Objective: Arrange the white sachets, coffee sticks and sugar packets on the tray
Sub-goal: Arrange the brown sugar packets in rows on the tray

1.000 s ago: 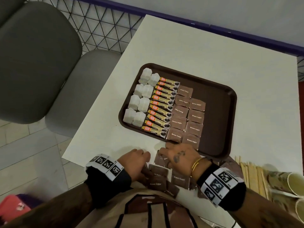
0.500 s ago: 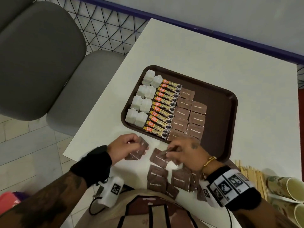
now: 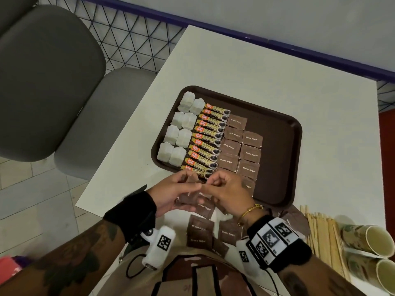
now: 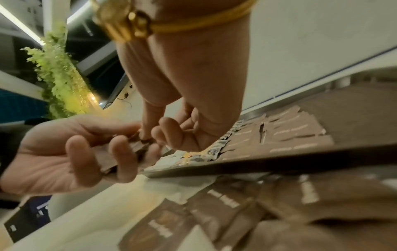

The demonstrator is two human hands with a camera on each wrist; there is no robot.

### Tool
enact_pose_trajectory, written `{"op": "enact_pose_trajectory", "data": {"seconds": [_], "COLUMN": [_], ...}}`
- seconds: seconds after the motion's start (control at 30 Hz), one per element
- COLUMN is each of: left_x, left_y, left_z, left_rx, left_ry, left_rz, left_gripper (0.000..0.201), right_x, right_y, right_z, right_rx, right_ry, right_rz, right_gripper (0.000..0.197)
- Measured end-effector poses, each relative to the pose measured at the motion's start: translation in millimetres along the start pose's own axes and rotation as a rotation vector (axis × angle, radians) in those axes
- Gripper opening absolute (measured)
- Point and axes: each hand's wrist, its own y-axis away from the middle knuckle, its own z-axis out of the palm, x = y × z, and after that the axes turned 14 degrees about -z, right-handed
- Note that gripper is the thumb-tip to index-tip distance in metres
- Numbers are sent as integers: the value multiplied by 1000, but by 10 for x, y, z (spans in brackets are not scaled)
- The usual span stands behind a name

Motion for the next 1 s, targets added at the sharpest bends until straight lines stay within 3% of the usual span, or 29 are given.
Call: {"op": "enact_pose_trajectory", "data": {"seconds": [0.13,0.23,0.3,0.4,0.6,0.77,0.87,1.0], "left_x": [-38,-45,-94,-151,-181,-104,-90,-76], "left_y": [-89,-125,-182,-275,-331,-304,-286,-244], "left_z": [-38,-10,62,182,257,241,225,195], "left_rx": [138,254,353,444,497,551,601,627], "left_ry": [-311,-783,-1009,-1176,-1608,-1607,-1620,-1581], "left_rz": [105,236,321,370,263,125,77,13], "left_gripper": [29,10,12,16,33,46,44,37], "right_x": [31,71,78,84,148,196,246,196], "right_y": [107,271,364,426,501,470,450,418], "right_z": [-261,-376,-383,-325,-184,-142,-75,-28], "right_rx": [-138,-372,-418,-420,-405,-323,-322,-269], "right_ry": [413,924,1066,1140,1047,1067,1057,1018], "right_rz": [-131,-155,-134,-85,-31,47,100,51], "right_gripper": [11,22,27,28,35,42,41,29]}}
